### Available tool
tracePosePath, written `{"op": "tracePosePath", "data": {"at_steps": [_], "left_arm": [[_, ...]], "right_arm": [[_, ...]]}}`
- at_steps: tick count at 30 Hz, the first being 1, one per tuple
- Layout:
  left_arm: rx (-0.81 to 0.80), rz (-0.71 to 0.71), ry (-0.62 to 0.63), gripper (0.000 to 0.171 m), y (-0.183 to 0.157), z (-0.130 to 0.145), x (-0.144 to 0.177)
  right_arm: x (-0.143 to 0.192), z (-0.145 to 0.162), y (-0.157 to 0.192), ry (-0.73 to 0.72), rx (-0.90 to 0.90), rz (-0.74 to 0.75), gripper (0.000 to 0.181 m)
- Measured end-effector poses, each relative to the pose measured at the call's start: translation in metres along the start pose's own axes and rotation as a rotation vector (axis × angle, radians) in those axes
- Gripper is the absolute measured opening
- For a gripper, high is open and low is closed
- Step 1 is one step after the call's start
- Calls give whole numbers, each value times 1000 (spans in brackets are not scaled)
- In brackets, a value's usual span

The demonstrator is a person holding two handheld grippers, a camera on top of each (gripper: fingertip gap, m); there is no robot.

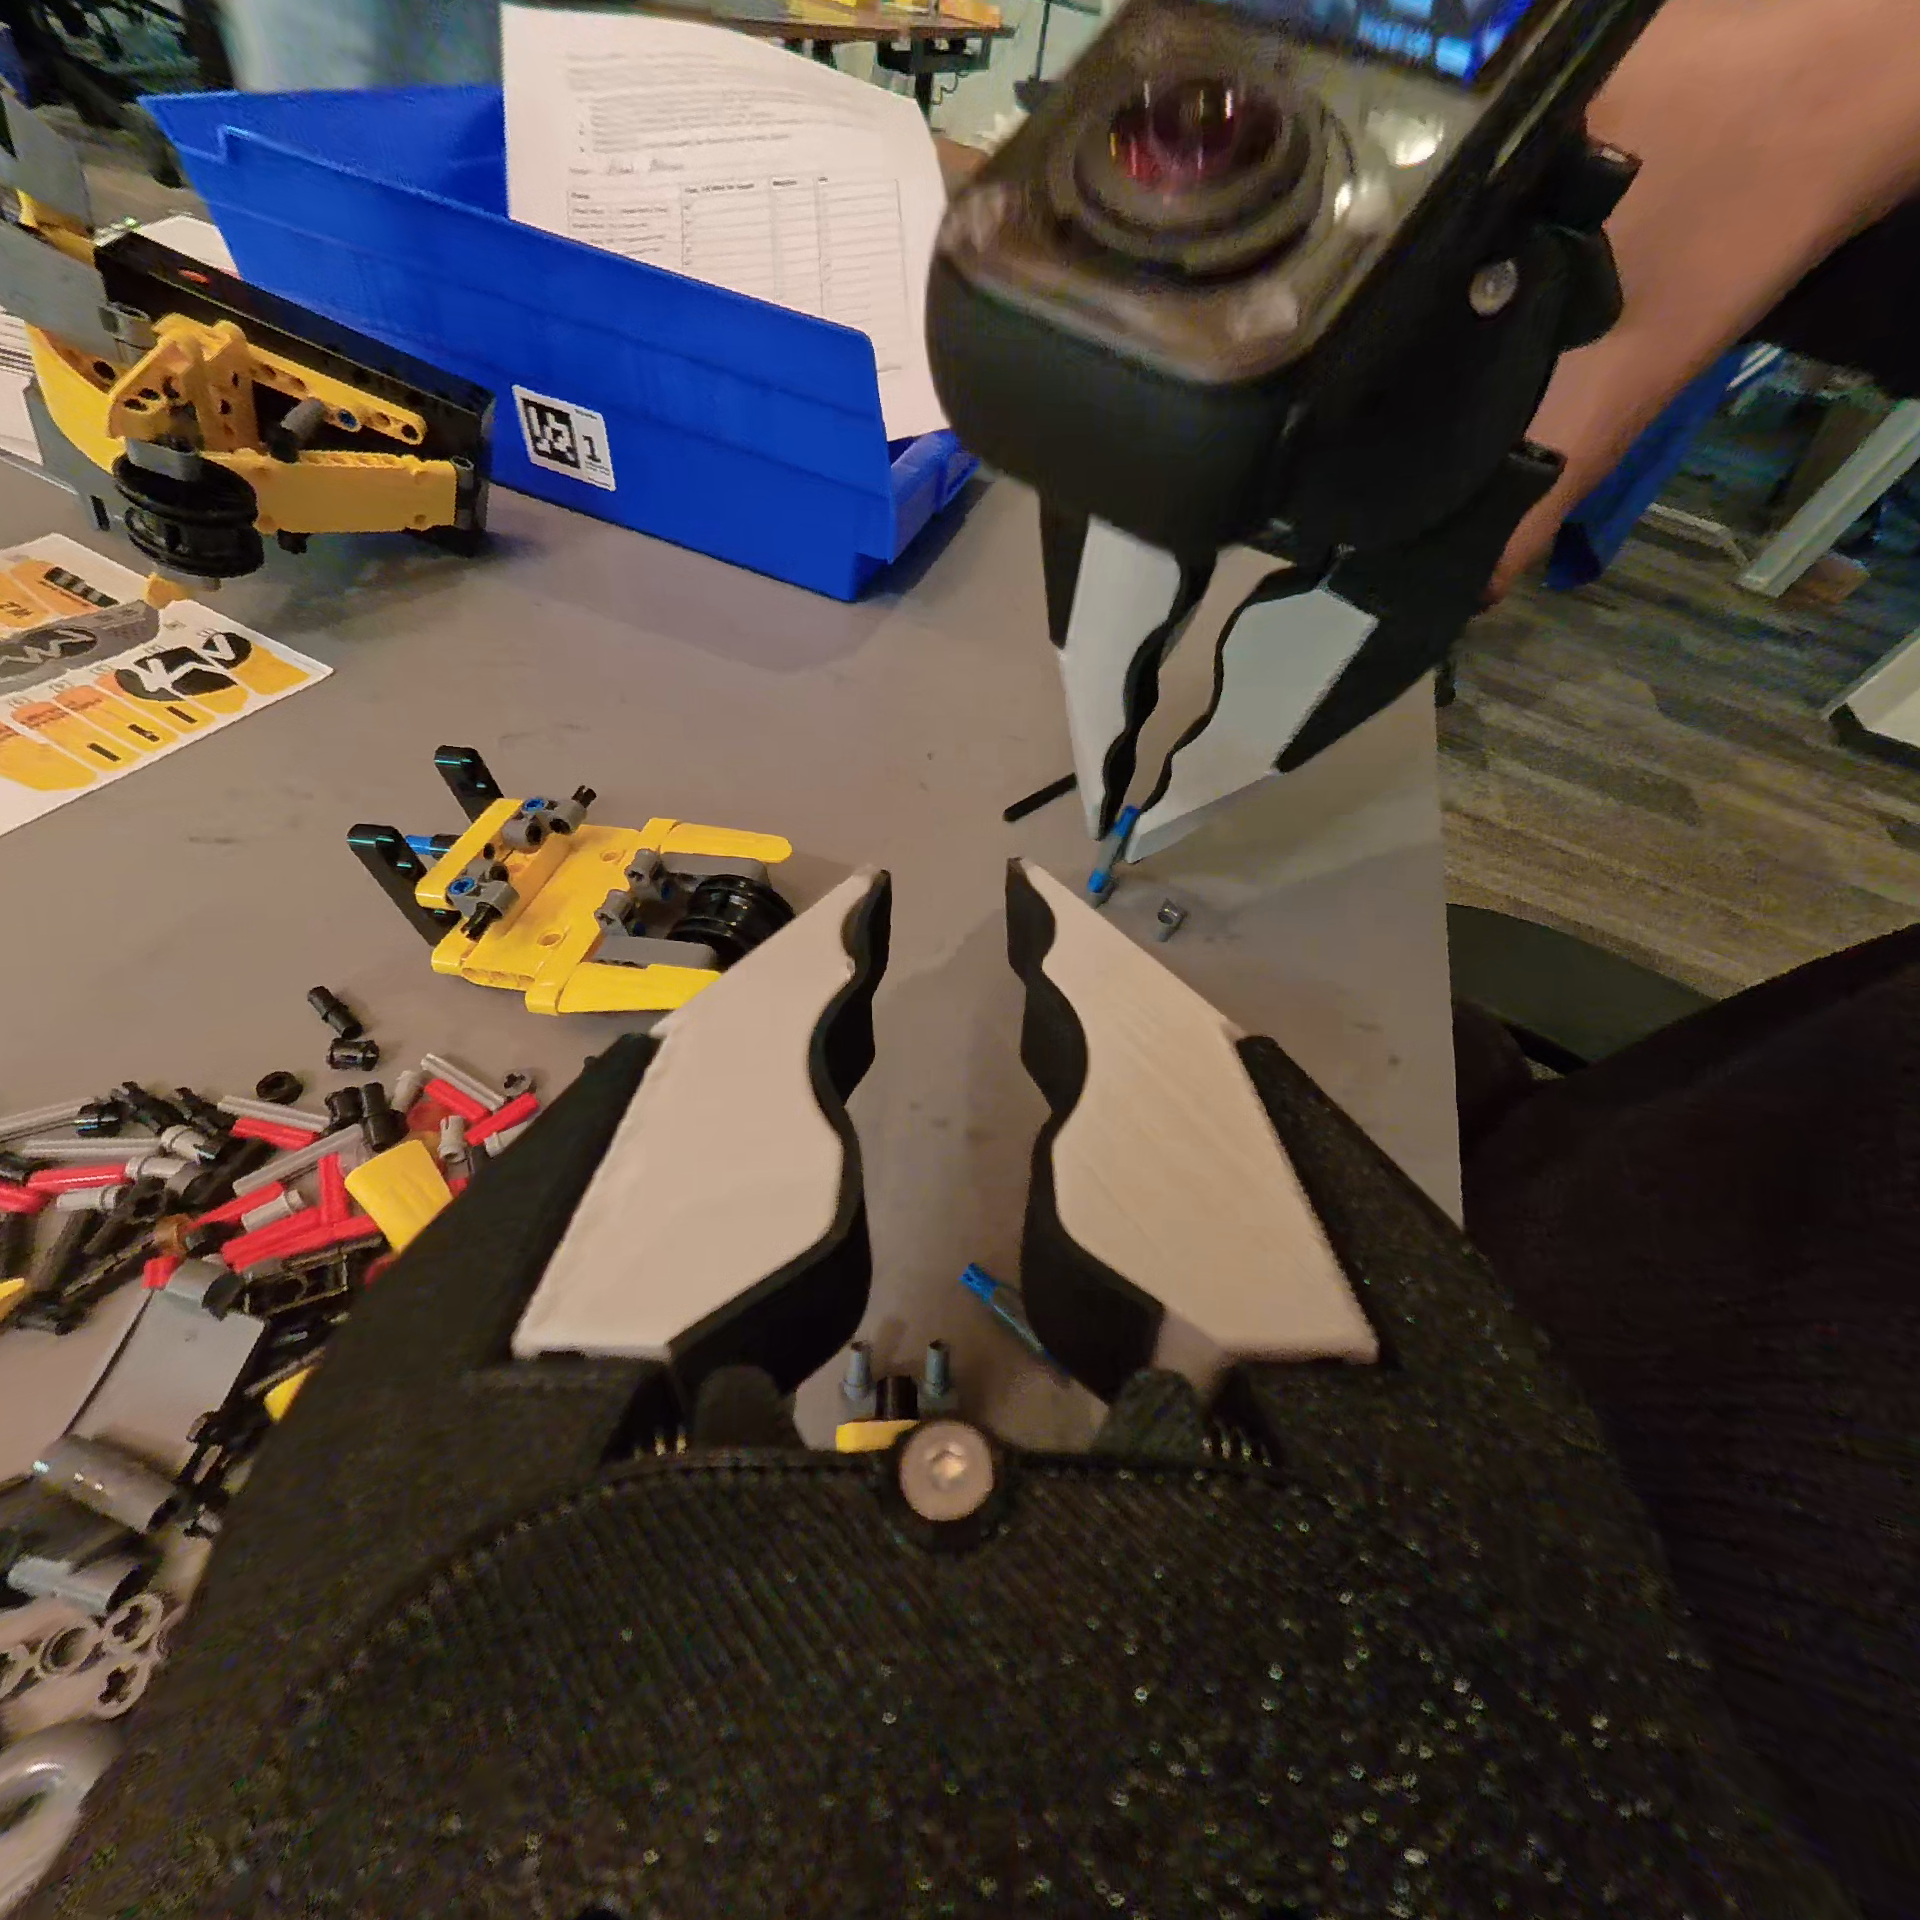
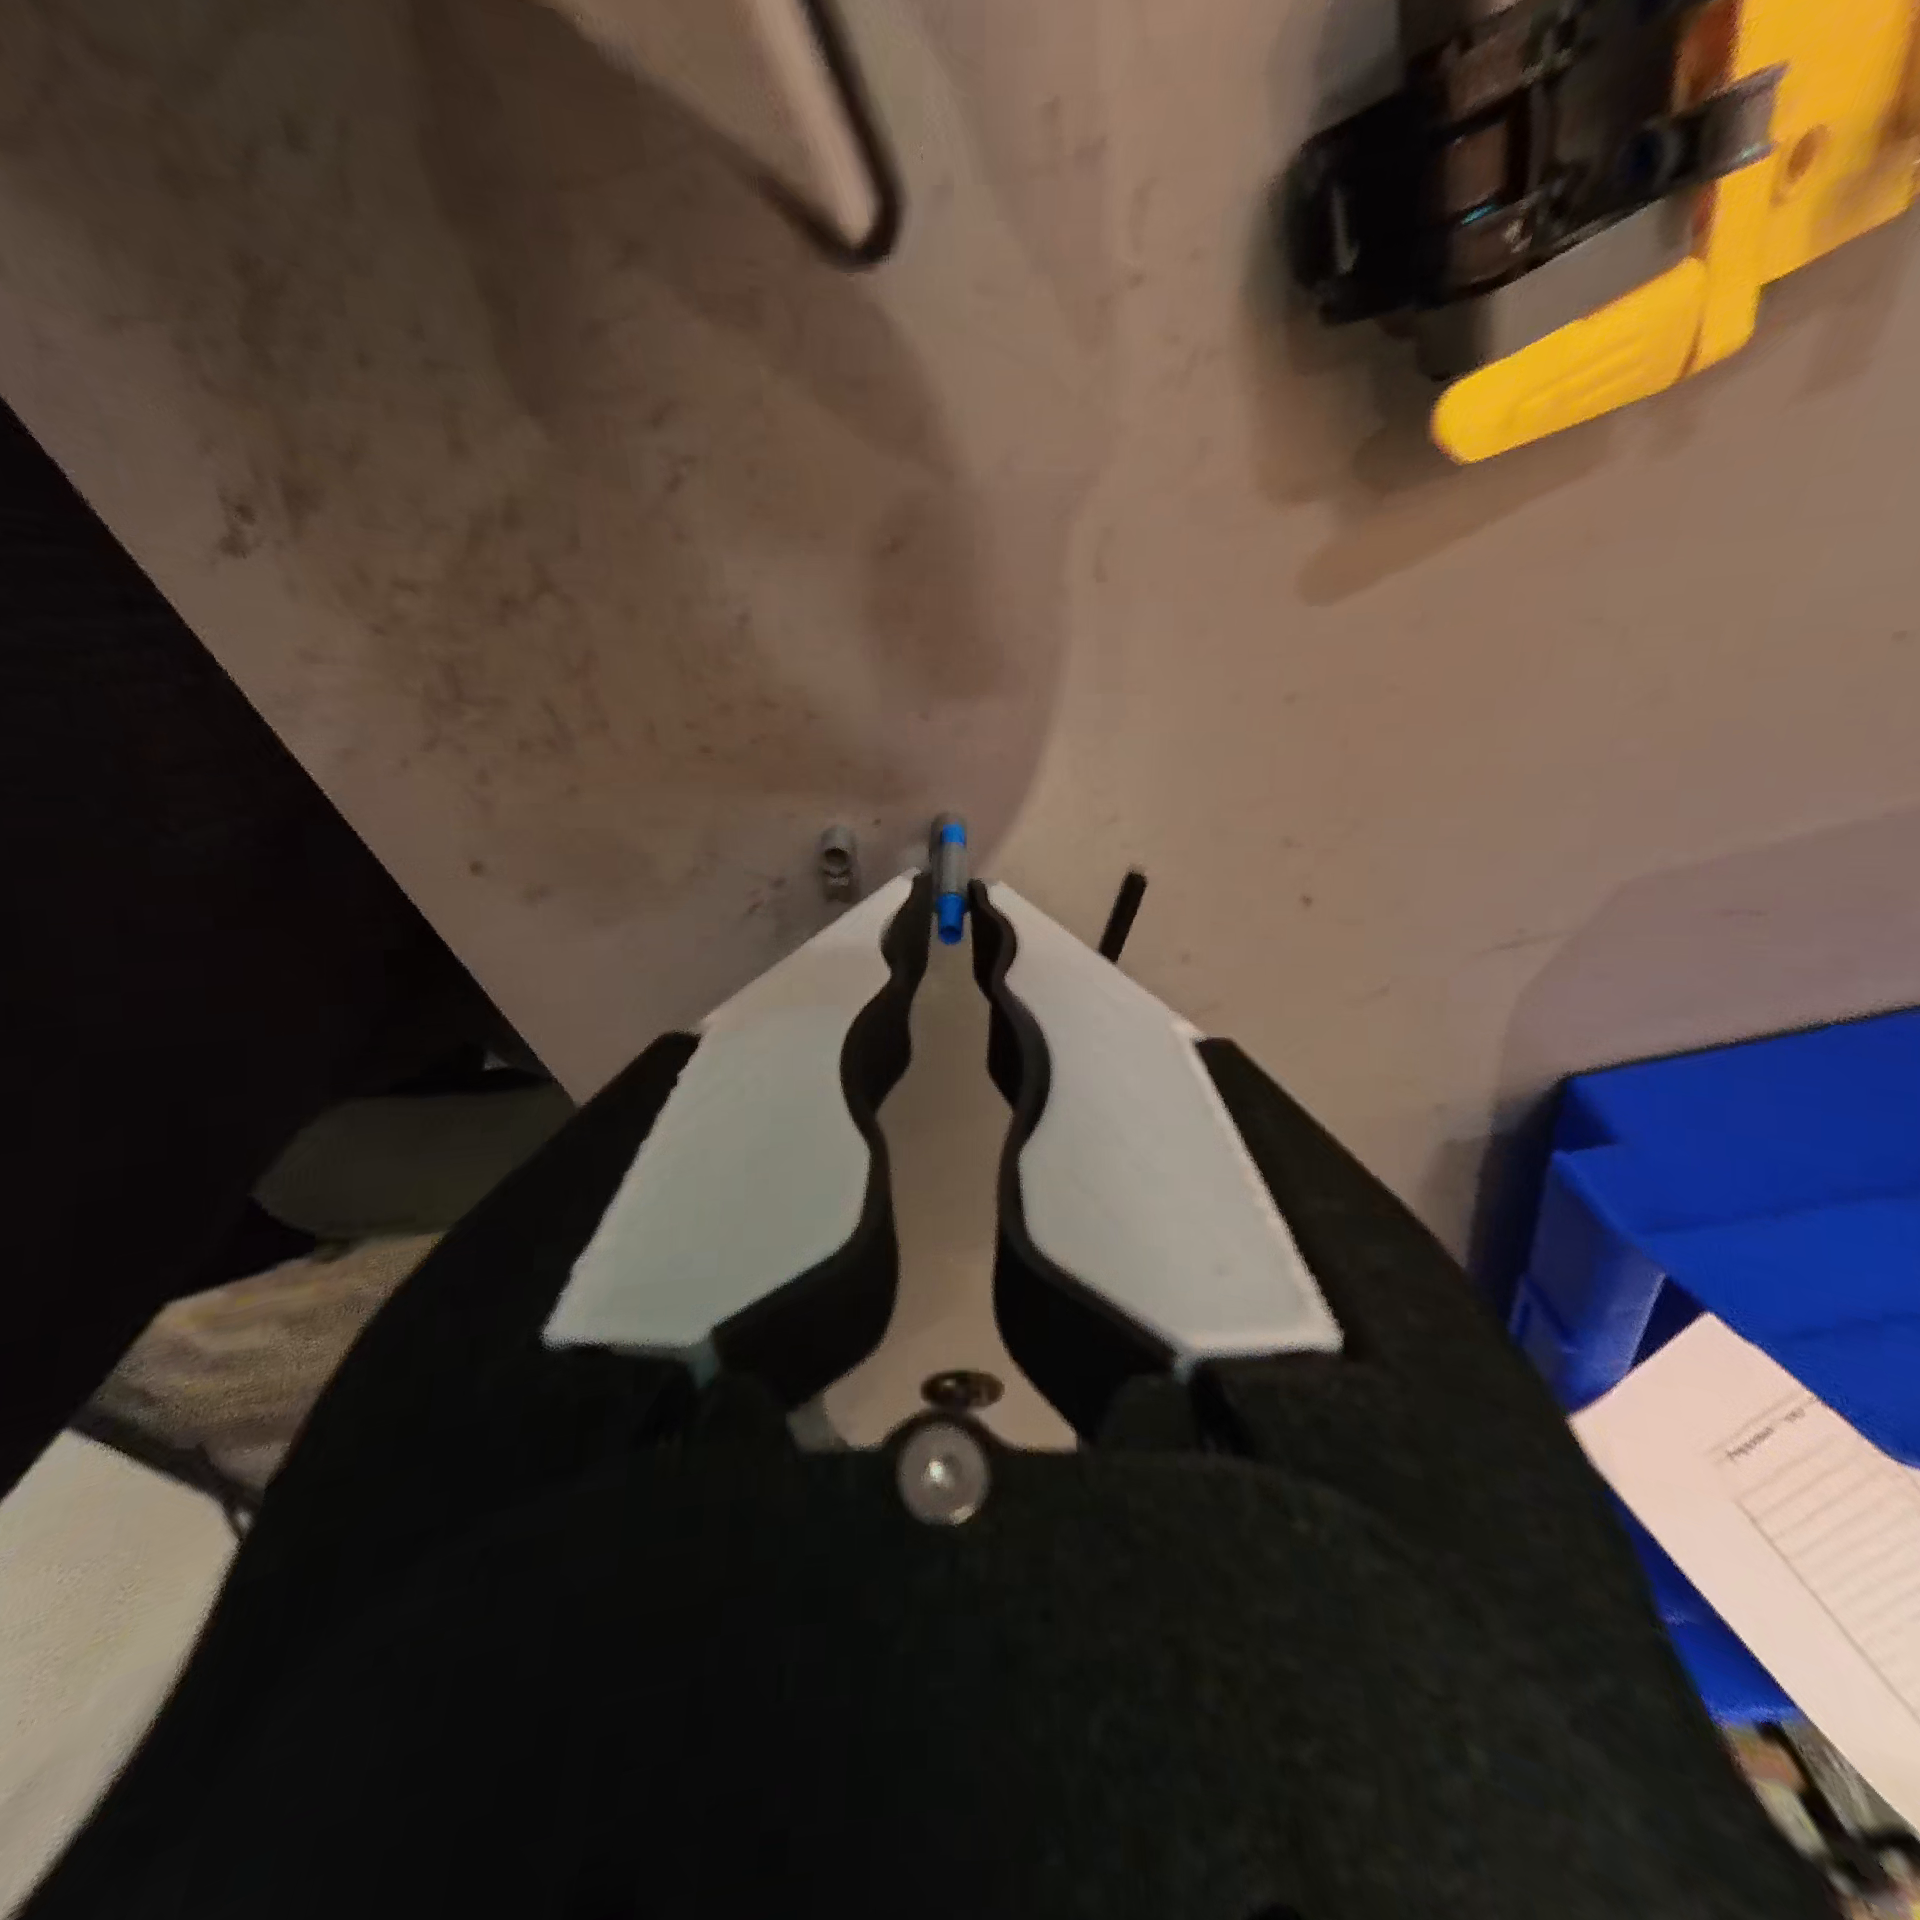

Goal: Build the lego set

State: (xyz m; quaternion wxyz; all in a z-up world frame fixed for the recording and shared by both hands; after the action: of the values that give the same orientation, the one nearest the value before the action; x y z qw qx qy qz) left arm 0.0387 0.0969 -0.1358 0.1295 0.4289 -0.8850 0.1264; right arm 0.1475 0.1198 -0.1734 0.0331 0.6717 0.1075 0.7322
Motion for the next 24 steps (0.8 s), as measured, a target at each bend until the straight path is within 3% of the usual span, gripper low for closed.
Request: {"op": "tracePosePath", "data": {"at_steps": [2, 6, 8, 10, 18, 22, 24], "left_arm": [[4, 38, -7, 27, -5, -1, 0], [-22, 101, -27, 41, -18, -3, 0], [-76, 93, -59, 43, -23, -7, 1], [-145, 96, -88, 35, -31, -9, 3], [-263, 90, -180, 4, -43, -17, 11], [-243, 117, -185, 5, -43, -17, 14], [-227, 104, -190, 14, -40, -19, 14]], "right_arm": [[12, -10, 1, -123, -2, -16, 7], [55, -35, 13, -529, -11, -150, 6], [70, -39, 19, -674, -36, -226, 6], [77, -41, 25, -761, -50, -284, 6], [76, -43, 38, -844, -65, -328, 6], [77, -43, 41, -885, -71, -355, 6], [80, -44, 43, -923, -77, -383, 7]]}}
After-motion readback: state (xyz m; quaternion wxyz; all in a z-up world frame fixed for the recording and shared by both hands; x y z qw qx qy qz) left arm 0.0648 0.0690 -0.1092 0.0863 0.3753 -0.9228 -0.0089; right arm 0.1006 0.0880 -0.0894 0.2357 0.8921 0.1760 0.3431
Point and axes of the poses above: each gripper's, where its closed fingertips meet, x back along the fingers, z out of its underside, y = z × x across the jaws, the point moved 3 cm from there along x, back along the fingers, and after that the axes turned 12 degrees about -z, right-handed, at the moved point
